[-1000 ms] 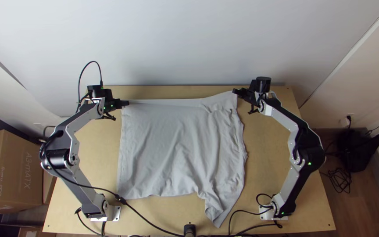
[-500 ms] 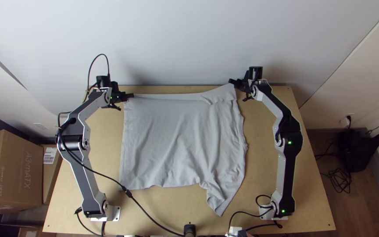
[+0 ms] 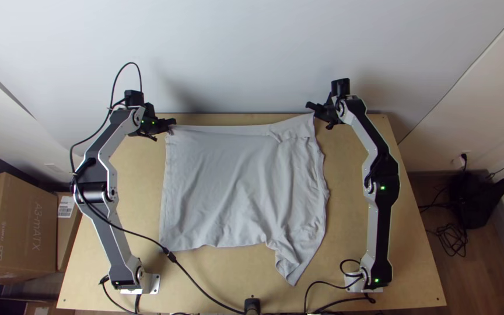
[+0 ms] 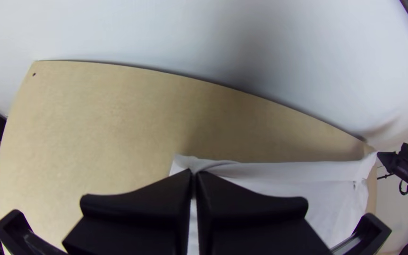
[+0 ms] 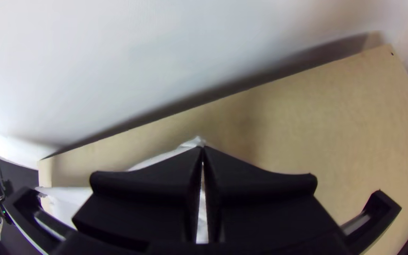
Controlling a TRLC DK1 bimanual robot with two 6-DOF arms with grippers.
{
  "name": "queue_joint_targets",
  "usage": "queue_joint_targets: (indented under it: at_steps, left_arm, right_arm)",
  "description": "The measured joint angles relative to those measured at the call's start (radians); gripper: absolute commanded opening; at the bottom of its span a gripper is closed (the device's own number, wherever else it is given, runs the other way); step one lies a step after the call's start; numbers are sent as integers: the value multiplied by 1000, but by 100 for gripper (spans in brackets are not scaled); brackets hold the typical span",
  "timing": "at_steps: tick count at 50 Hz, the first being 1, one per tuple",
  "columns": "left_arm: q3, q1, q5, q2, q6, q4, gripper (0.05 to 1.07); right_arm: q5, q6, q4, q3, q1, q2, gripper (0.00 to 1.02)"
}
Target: Fold the t-shirt
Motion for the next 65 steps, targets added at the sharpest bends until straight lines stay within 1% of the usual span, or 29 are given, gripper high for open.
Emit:
queue_joint_targets:
  at_steps: [4, 6, 18, 30, 40, 51, 65]
  left_arm:
    - [-41, 0, 12, -51, 0, 5, 8]
    - [-60, 0, 13, -74, 0, 8, 8]
    - [-278, 1, 26, -209, 1, 109, 8]
    - [-468, 1, 39, -312, 3, 155, 8]
    - [-595, 1, 46, -436, 21, 163, 8]
    - [-743, 2, 50, -549, 45, 198, 8]
    - [-860, 31, 53, -601, 63, 229, 8]
  right_arm:
    - [2, 0, -69, -1, 0, -27, 2]
    - [2, 0, -79, -10, 0, -45, 2]
    - [2, 0, -77, -193, 0, -223, 2]
    - [2, -4, -16, -457, 12, -384, 2]
    - [2, -9, 37, -652, 29, -497, 2]
    - [2, -13, 78, -788, 44, -592, 2]
    - [2, -24, 136, -960, 44, -693, 2]
